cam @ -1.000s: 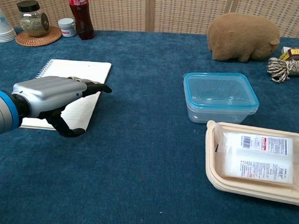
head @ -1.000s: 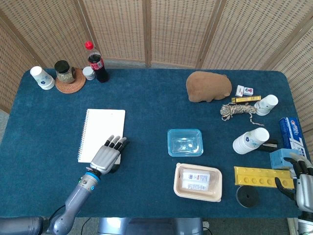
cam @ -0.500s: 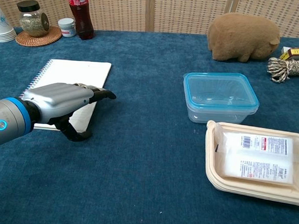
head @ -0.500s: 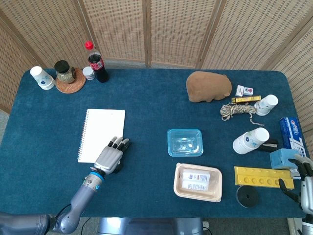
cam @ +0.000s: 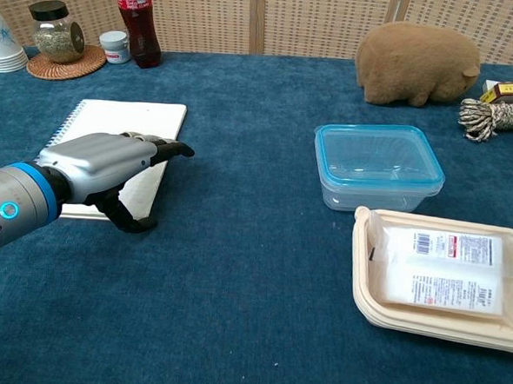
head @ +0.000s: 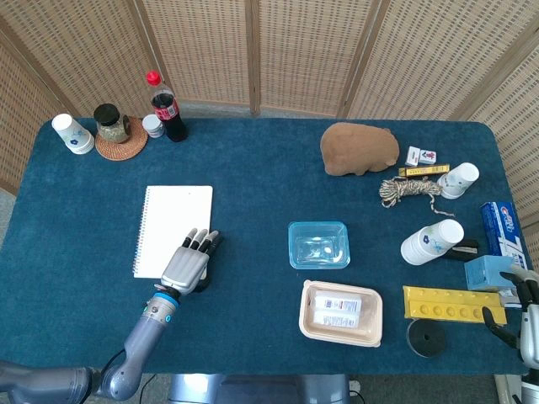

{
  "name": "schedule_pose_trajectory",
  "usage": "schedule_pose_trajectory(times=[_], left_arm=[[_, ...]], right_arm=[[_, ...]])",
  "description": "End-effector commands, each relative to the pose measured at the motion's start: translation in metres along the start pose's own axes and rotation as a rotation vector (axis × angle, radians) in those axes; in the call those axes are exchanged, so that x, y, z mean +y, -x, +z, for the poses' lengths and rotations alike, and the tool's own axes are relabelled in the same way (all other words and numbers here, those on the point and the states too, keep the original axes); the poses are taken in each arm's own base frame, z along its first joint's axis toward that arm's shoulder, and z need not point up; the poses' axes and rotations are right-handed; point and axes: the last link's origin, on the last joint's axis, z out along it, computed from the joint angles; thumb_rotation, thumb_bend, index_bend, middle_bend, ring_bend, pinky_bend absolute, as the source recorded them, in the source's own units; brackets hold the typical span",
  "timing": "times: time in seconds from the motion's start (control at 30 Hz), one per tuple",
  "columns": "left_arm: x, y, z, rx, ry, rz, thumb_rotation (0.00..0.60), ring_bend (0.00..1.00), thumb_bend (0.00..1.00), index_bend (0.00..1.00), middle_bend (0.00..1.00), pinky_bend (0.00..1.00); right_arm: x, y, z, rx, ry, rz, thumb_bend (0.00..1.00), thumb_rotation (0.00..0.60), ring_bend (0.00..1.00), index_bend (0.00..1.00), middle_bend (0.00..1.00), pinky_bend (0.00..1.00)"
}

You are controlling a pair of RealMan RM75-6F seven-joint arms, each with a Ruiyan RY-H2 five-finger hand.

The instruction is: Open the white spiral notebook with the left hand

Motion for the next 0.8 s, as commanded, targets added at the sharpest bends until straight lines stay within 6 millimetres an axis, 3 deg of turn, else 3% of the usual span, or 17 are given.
schedule_pose_trajectory(times=[0.03,0.5,0.8], left_arm=[[-0.001,-0.001,0.000,0.009,-0.003,-0.001,0.600,0.00,0.31,0.07,0.07,0.00],[-0.013,-0.012,-0.009,0.113,-0.066,-0.041,0.600,0.00,0.37,0.05,0.09,0.00],[-0.039,-0.024,-0.029,0.315,-0.163,-0.169,0.600,0.00,0.44,0.04,0.10,0.00]], right_arm=[[0.000,-0.001,0.000,0.005,-0.002,0.000,0.29,0.600,0.15,0.24,0.23,0.27],[0.001,-0.003,-0.002,0.026,0.000,0.007,0.29,0.600,0.15,0.24,0.23,0.27],[0.003,-0.009,-0.005,0.063,0.003,0.016,0.29,0.600,0.15,0.24,0.23,0.27]])
